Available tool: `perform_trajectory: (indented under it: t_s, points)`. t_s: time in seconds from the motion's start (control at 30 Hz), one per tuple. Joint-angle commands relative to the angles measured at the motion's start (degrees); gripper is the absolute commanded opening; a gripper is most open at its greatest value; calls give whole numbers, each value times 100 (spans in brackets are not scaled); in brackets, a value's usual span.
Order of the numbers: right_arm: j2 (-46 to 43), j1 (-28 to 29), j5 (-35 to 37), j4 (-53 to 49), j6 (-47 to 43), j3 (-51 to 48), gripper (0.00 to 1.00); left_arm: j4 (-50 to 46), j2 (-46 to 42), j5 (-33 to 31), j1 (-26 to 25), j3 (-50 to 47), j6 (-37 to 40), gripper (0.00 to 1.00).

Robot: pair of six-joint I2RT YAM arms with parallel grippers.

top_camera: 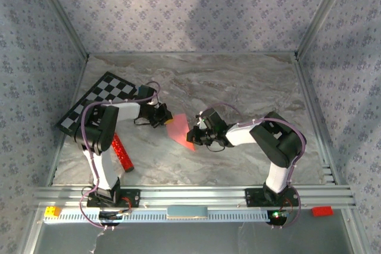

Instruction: Fold a paper plane with a square sheet of paper (pick it up from the middle)

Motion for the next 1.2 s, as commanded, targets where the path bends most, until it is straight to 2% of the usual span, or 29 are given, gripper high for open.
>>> perform_trajectory:
  t_s: [0.0,0.33,0.47,0.73,0.93,1.17]
  points:
    - [209,90,91,-952,60,-337,0,-236,207,-923,267,247,207,0]
    - [218,86,50,-884,88,-330,0,-503,133,-1002,327,522,298,0]
    - [205,79,58,-870,104,-309,0,-405,-301,-950,264,367,256,2]
    - [221,71,81,-939,101,-193,0,-472,-1172,-1041,-269,123,283,7]
    - [188,61,101,-982,105,-195,0,-43,-881,-668,-763,-170,235,6]
    - [141,41,58,-1008,66,-139,0,236,-242,-652,-752,-400,155,4]
